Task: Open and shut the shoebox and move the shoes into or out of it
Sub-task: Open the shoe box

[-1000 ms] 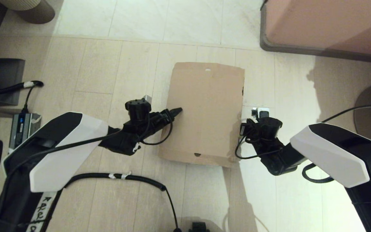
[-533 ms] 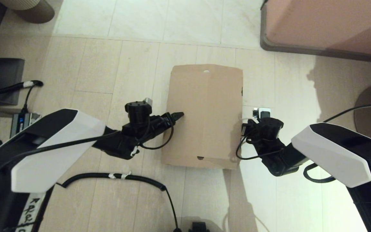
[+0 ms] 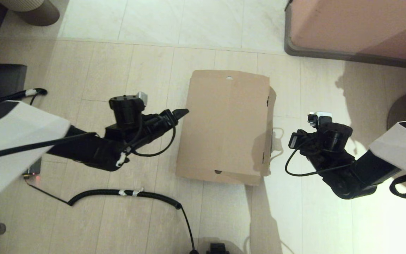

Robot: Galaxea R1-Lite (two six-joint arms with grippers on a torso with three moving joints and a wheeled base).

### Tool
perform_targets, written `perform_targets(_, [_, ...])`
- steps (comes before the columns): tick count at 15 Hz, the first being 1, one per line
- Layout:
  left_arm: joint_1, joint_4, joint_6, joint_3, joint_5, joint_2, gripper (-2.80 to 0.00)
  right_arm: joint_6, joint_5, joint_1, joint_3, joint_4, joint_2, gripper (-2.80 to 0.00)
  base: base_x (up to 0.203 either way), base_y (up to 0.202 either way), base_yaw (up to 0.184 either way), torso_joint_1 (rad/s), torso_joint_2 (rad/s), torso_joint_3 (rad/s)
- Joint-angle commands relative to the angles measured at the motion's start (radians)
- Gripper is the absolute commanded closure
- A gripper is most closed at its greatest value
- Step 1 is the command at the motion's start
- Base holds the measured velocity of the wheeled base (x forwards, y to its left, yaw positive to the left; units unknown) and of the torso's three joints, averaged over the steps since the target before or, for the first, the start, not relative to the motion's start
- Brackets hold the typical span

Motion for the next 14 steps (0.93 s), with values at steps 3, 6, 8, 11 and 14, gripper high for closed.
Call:
perform_targets(3, [0.050,0.025,0.041,0.117,0.011,-0.256,-2.80,0.132,0.011,-0.016,0.228,-0.004,-0.177,0.00,0.000,0.000,0.000,0.000,0.00,0.000])
perform_targets(6, [0.119,0.104,0.251,0.259,0.020,-0.482,-2.80,0.167,0.009,-0.014,0.399,-0.006,-0.344,0.00,0.000,0.000,0.000,0.000,0.00,0.000])
perform_targets(8, [0.173,0.127,0.327,0.373,0.050,-0.659,-2.80,0.138,0.009,-0.011,0.500,-0.008,-0.526,0.00,0.000,0.000,0.000,0.000,0.00,0.000])
perform_targets(11, [0.268,0.164,0.386,0.549,0.077,-0.976,-2.80,0.077,0.017,-0.011,0.609,0.021,-0.901,0.00,0.000,0.000,0.000,0.000,0.00,0.000])
perform_targets(14, [0.342,0.283,0.453,0.766,0.086,-1.349,-2.80,0.032,0.016,-0.017,0.691,0.251,-1.367,0.00,0.000,0.000,0.000,0.000,0.00,0.000])
